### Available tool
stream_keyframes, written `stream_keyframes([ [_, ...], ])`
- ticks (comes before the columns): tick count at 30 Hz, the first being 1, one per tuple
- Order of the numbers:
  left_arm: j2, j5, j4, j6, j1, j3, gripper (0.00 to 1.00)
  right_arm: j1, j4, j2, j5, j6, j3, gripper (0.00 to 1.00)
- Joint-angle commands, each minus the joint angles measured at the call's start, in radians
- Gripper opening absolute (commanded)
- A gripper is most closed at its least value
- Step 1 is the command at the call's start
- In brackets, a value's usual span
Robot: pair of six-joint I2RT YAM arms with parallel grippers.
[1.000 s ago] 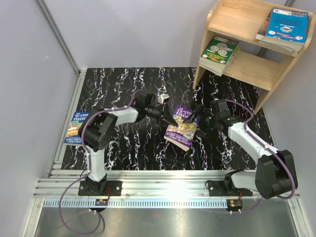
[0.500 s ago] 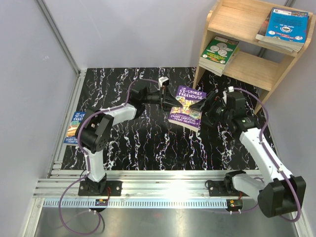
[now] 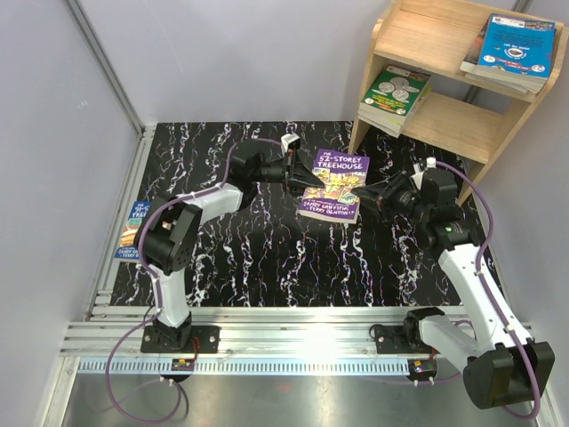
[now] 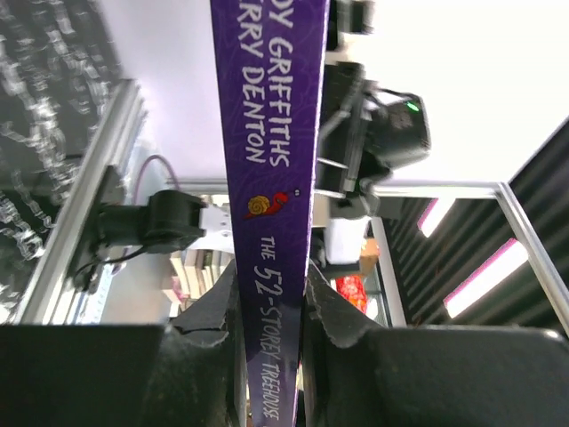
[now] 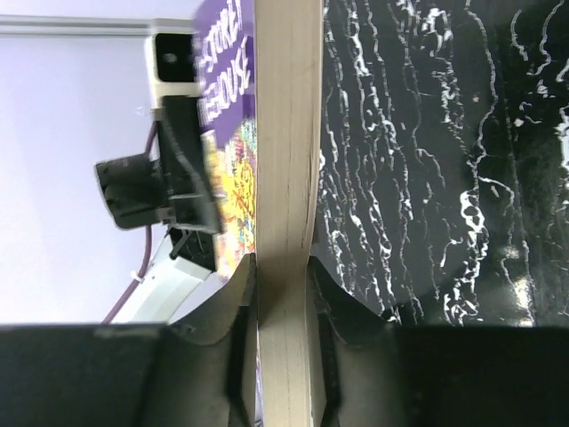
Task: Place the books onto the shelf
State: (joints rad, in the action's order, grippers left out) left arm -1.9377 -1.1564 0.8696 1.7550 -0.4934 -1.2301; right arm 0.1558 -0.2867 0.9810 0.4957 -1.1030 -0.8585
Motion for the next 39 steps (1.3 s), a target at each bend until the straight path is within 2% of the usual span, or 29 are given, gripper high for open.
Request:
stream_keyframes([
  [1, 0.108, 0.046, -0.248, -0.248, -0.002, -0.1, 0.0, 0.008, 0.021, -0.036, 0.053, -0.038, 0.01, 0.2],
  [2, 0.112, 0.052, -0.418, -0.373, -0.001, -0.117, 0.0, 0.008, 0.021, -0.045, 0.05, -0.04, 0.013, 0.13],
  [4, 0.121, 0.101, -0.644, -0.529, -0.001, -0.173, 0.0, 0.008, 0.024, -0.053, 0.049, -0.049, 0.013, 0.04],
  [5, 0.117, 0.13, -0.901, -0.701, -0.001, -0.249, 0.0, 0.008, 0.024, -0.06, 0.049, -0.052, 0.01, 0.0],
  [7, 0.092, 0.213, -1.111, -0.834, -0.005, -0.328, 0.0, 0.007, 0.034, -0.067, 0.047, -0.055, 0.007, 0.0],
  [8, 0.088, 0.234, -1.236, -0.914, -0.007, -0.379, 0.05, 0.007, 0.041, -0.071, 0.044, -0.055, 0.003, 0.0],
  [10, 0.082, 0.311, -1.373, -0.975, -0.005, -0.408, 0.15, 0.004, 0.034, -0.071, 0.027, -0.025, -0.022, 0.0],
  [12, 0.082, 0.362, -1.444, -1.049, -0.005, -0.43, 0.38, -0.018, -0.03, -0.051, 0.007, 0.038, -0.092, 0.0],
  [13, 0.085, 0.42, -1.504, -1.068, -0.004, -0.431, 0.43, -0.031, -0.058, -0.036, 0.003, 0.057, -0.123, 0.0],
  [15, 0.094, 0.463, -1.532, -1.103, 0.007, -0.402, 0.48, -0.099, -0.092, 0.005, 0.027, 0.097, -0.189, 0.0],
  [17, 0.105, 0.465, -1.512, -1.106, 0.021, -0.364, 0.49, -0.187, -0.071, 0.033, 0.082, 0.098, -0.229, 0.0],
  [21, 0.132, 0.483, -1.506, -1.121, 0.038, -0.284, 0.49, -0.284, -0.054, 0.085, 0.139, 0.104, -0.319, 0.0],
  [26, 0.154, 0.478, -1.499, -1.137, 0.055, -0.23, 0.49, -0.357, 0.01, 0.157, 0.194, 0.075, -0.422, 0.0],
  [33, 0.177, 0.469, -1.486, -1.151, 0.062, -0.171, 0.49, -0.426, 0.133, 0.226, 0.207, -0.018, -0.467, 0.0],
  [39, 0.178, 0.455, -1.463, -1.148, 0.062, -0.143, 0.47, -0.46, 0.444, 0.271, 0.17, -0.21, -0.344, 0.0],
])
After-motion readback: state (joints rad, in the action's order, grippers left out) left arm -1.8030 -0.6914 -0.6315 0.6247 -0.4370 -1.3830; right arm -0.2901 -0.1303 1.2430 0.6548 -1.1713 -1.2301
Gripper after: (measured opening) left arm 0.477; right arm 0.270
